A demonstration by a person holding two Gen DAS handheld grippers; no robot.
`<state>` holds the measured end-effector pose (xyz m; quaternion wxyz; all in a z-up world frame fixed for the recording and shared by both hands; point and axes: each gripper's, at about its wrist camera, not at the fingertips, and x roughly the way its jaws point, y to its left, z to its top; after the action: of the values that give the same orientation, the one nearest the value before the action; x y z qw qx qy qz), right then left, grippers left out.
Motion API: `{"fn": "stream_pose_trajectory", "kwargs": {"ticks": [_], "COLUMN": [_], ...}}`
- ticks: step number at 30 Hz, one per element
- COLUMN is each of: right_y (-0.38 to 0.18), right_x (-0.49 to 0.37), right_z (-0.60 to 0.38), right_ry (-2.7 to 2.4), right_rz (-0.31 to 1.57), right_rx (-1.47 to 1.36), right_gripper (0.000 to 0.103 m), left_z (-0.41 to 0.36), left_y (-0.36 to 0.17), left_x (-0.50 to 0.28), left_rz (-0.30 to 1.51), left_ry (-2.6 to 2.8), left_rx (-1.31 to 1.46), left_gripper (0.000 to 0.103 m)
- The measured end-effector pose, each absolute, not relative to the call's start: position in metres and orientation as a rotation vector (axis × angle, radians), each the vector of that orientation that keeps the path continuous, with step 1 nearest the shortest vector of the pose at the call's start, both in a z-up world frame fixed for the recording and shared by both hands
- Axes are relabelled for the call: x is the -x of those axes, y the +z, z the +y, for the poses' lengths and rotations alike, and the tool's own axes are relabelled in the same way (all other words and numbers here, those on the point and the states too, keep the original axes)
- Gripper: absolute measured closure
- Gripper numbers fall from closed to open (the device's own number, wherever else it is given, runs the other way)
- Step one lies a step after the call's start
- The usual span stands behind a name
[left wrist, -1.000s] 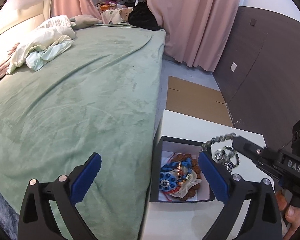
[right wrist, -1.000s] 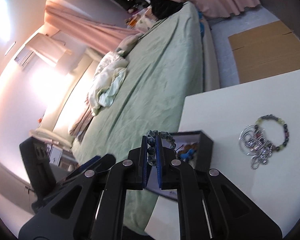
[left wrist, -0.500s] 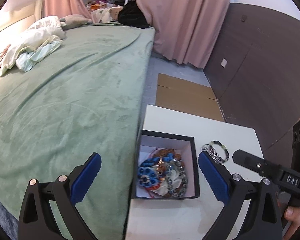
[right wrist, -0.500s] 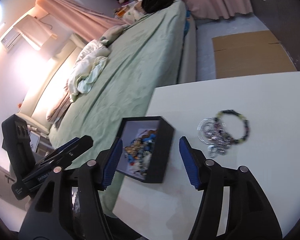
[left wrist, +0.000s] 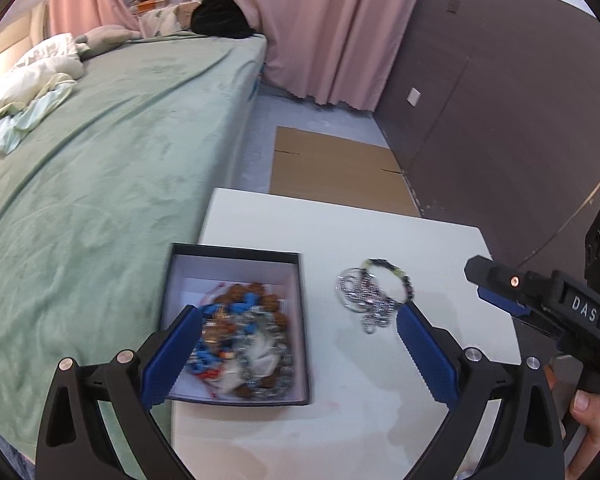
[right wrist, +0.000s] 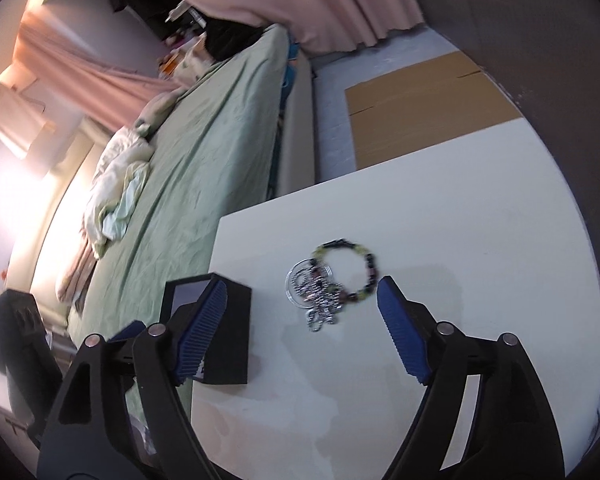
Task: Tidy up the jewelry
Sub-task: 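Move the left tool to the silver chain necklace and close on it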
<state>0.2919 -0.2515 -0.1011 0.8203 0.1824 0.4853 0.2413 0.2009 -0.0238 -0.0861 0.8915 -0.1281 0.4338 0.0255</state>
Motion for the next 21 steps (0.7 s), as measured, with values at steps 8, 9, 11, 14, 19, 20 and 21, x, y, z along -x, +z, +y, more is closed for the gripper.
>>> {"fn": "stream_pose_trajectory", "kwargs": {"ticks": [8, 9, 11, 14, 19, 20, 21], "right_y": [-0.103, -0.105, -0.107, -0.109, -0.112, -0.112, -0.113], "right_x": [-0.299, -0.3, -0.302, -0.304, -0.304, -0.304, -0.304], "right_z": [-0.288, -0.292, -0.3, -0.313, -0.334, -0.338, -0.342], "right_ry": [0.438, 0.428, 0.409, 0.39, 0.361, 0.358, 0.353], "right_rz": [1.032, 1.035, 1.043, 1.045, 1.051, 1.053, 1.055], "right_rx": [-0.441, -0.45, -0.465, -0.491, -0.521, -0.528, -0.538], "right_gripper": [0.021, 0.021, 0.021, 0.021, 0.021, 0.021, 0.021], "left_z": [-0.054, -0.056, -0.062, -0.071, -0.09, -0.094, -0.097], "left_y": [-0.091, -0.092, -0.094, -0.097, -0.1, -0.101, -0.103], "left_x": [-0.215, -0.216, -0.22, -0.225, -0.236, -0.239, -0.241], "left_rz": [0.915, 0.917, 0.92, 0.928, 0.941, 0.945, 0.953], "left_ry": [0.009, 0.008, -0.006, -0.03, -0.066, -0.073, -0.08], "left_rx": [0.23, 0.23, 0.23, 0.221, 0.206, 0.201, 0.197], "left_gripper": [0.009, 0.009, 0.009, 0.009, 0.016, 0.017, 0.02]}}
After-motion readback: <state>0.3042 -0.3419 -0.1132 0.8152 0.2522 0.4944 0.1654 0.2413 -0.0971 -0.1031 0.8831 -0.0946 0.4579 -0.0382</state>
